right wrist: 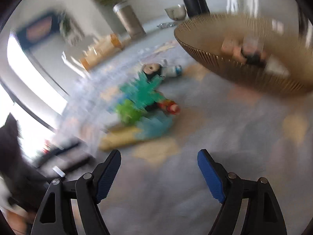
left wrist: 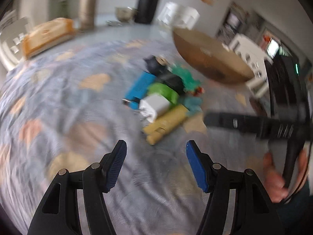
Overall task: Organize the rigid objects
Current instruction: 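Grasp yellow tube with left gripper while right gripper grasps green toy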
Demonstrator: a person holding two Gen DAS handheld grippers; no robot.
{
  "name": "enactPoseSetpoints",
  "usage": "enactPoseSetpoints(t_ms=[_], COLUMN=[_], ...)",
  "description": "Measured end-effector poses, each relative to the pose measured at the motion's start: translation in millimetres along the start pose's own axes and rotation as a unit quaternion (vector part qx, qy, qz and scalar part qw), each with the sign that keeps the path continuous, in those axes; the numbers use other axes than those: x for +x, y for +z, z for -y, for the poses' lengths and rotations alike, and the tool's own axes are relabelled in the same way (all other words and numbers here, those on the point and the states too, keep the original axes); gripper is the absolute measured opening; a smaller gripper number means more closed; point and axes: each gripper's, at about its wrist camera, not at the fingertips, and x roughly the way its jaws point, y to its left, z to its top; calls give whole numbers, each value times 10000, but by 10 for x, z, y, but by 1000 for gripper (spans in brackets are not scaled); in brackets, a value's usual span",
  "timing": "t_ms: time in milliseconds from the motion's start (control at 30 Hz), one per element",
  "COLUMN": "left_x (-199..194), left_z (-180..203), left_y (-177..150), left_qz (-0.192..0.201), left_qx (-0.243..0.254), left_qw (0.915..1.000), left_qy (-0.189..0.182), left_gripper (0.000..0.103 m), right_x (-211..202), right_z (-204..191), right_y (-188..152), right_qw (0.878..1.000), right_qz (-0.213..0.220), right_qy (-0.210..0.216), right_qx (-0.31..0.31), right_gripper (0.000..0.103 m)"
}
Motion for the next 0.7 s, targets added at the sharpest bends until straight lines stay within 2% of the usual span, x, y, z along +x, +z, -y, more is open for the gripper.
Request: enactPoseSetpoints(t_ms=[100, 200, 300, 367, 433, 467, 567, 700], left_x=[123, 222, 275, 295, 302, 273, 169, -99], left_z=[86, 161, 284, 330, 344, 324, 254, 187], left_y=[58, 130, 162, 159, 149, 136, 64, -153], left_qz=[-112, -161, -174, -132, -66, -49, -3, 215], left_qx=[264, 423, 646, 742, 773, 690, 389, 26], left_qw=[9996, 9989, 9973, 9960, 9946, 9953, 9984, 9985], left_qy=[83, 144, 313, 489, 695, 682, 399, 494], left_gripper=[61, 59, 59, 58, 41, 36, 23, 24], right_x=[101, 206, 263, 285, 286, 286, 232, 76], right_z=[-11, -139, -214, -228, -229, -226, -204, -157], right_y=[101, 169, 194, 201, 184, 179, 179, 85], right_qw=[10000, 9984, 9968, 9953, 9938, 9936, 9941, 9958], right_qz=[-70, 11, 108, 208, 320, 347, 446, 446], right_qy=[52, -407, -547, -672, -716, -720, -656, -495], right_qx=[15, -383, -569, -669, -791, -799, -738, -631], right_gripper=[75, 63, 56, 44, 43, 43, 43, 43])
